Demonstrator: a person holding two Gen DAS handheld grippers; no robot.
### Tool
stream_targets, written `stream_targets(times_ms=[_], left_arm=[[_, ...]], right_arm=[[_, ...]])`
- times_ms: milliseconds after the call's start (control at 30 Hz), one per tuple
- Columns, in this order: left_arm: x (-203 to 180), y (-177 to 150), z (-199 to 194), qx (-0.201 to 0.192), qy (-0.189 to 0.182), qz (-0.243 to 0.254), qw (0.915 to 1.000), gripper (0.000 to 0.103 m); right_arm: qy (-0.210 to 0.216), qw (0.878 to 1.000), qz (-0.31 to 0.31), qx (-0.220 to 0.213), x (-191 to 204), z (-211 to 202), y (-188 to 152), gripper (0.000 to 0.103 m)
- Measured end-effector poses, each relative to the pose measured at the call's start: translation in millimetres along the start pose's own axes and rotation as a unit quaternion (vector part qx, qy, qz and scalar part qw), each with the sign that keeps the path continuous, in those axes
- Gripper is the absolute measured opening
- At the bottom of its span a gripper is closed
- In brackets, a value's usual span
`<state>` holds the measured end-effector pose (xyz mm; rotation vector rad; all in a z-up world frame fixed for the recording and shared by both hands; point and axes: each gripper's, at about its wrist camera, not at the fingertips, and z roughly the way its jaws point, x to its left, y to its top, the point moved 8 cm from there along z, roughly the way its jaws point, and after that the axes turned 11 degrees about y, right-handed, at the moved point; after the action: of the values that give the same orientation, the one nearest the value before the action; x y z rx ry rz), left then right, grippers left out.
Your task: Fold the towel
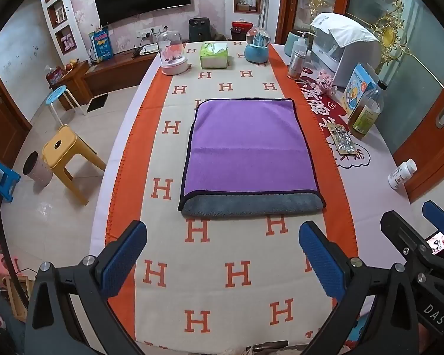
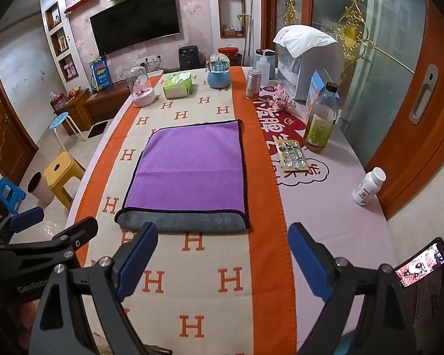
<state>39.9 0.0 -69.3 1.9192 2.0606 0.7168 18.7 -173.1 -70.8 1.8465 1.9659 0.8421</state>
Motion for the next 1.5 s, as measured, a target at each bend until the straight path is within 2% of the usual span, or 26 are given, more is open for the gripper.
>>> stream_targets(times_ms=[1500], left_arm=[[0.1, 0.3, 0.1, -0.002, 0.001, 0.000, 1.0000, 0.102]], right_arm=[[0.000, 1.000, 0.001, 0.005, 3.3, 1.7, -4.1, 0.090]])
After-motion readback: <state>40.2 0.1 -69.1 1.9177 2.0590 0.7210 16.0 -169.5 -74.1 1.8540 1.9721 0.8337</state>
